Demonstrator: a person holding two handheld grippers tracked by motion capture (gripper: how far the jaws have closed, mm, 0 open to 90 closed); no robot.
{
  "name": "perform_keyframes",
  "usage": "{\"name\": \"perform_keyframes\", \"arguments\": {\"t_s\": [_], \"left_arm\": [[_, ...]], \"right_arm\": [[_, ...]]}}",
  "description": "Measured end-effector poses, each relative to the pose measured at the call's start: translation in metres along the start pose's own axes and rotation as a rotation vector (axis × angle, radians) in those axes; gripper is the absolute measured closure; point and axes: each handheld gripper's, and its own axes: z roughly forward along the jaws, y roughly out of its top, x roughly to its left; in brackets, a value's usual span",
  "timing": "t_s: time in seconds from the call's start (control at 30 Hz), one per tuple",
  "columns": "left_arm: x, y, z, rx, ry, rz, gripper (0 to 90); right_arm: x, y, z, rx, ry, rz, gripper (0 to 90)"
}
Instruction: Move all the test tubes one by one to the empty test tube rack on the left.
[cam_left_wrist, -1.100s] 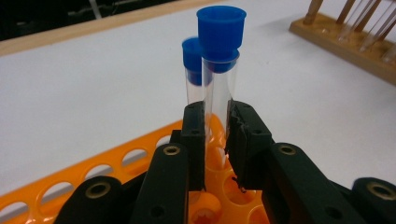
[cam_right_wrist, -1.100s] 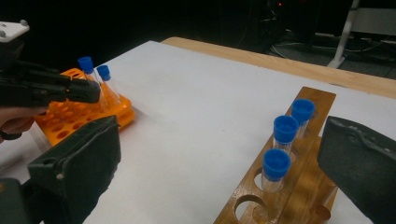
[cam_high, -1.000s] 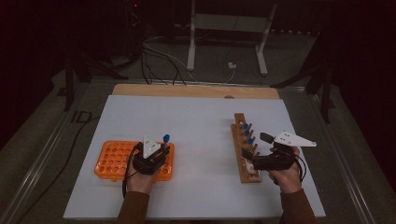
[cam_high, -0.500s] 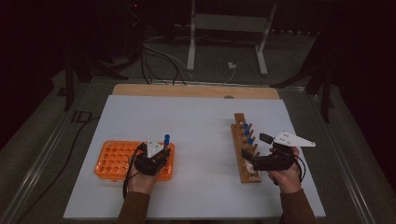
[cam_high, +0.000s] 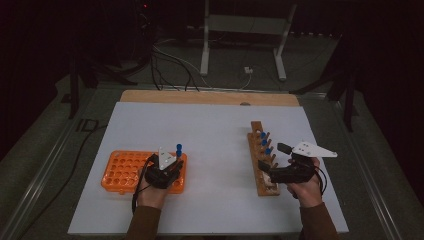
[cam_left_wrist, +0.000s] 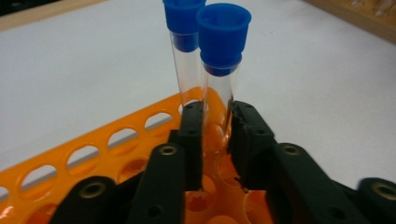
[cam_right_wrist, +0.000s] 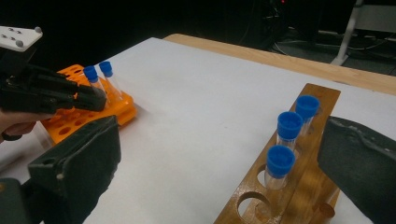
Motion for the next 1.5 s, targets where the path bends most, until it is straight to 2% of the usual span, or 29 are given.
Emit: {"name": "perform_keyframes", "arguments": {"t_s": [0.1,0.23,0.33,0.4,0.5,0.63,0.8,0.93,1.03,1.1,1.23,1.4,1.5], "left_arm": [[0.002,-0.001,-0.003,-0.028,-0.019,-0.017,64.5],[0.007,0.000,-0.011,-0.109,-0.070,-0.048,55.1],[0.011,0.000,-0.018,-0.174,-0.100,-0.082,51.6],[0.013,0.000,-0.021,-0.200,-0.112,-0.096,46.6],[0.014,0.001,-0.025,-0.232,-0.128,-0.107,45.4],[0.010,0.006,-0.029,-0.260,-0.117,-0.118,32.0],[0.008,0.009,-0.030,-0.272,-0.115,-0.128,17.4],[0.006,0.013,-0.031,-0.280,-0.117,-0.137,8.8],[0.003,0.015,-0.032,-0.280,-0.109,-0.132,1.4],[0.002,0.017,-0.033,-0.285,-0.110,-0.128,0.7],[0.000,0.019,-0.035,-0.288,-0.117,-0.119,0.6],[0.000,0.019,-0.035,-0.290,-0.121,-0.125,0.6],[0.000,0.019,-0.035,-0.290,-0.122,-0.127,0.7]], "right_arm": [[-0.001,0.000,0.000,0.000,-0.001,0.001,0.1],[-0.002,0.000,-0.001,0.000,-0.001,0.002,0.1],[-0.003,0.000,-0.001,-0.001,-0.002,0.004,0.1],[-0.003,-0.001,0.000,0.004,-0.006,0.002,0.1],[-0.005,-0.002,0.001,0.014,-0.009,0.002,0.2],[-0.006,-0.005,0.004,0.039,-0.026,-0.007,0.2],[-0.011,-0.012,0.010,0.067,-0.043,0.000,7.8],[-0.015,-0.015,0.014,0.088,-0.070,-0.013,21.8],[-0.016,-0.018,0.018,0.122,-0.101,-0.040,39.4],[-0.017,-0.020,0.022,0.144,-0.137,-0.054,46.3],[-0.019,-0.021,0.027,0.148,-0.151,-0.062,61.3],[-0.018,-0.022,0.033,0.154,-0.184,-0.093,74.3],[-0.017,-0.021,0.036,0.149,-0.190,-0.096,75.6]]}}
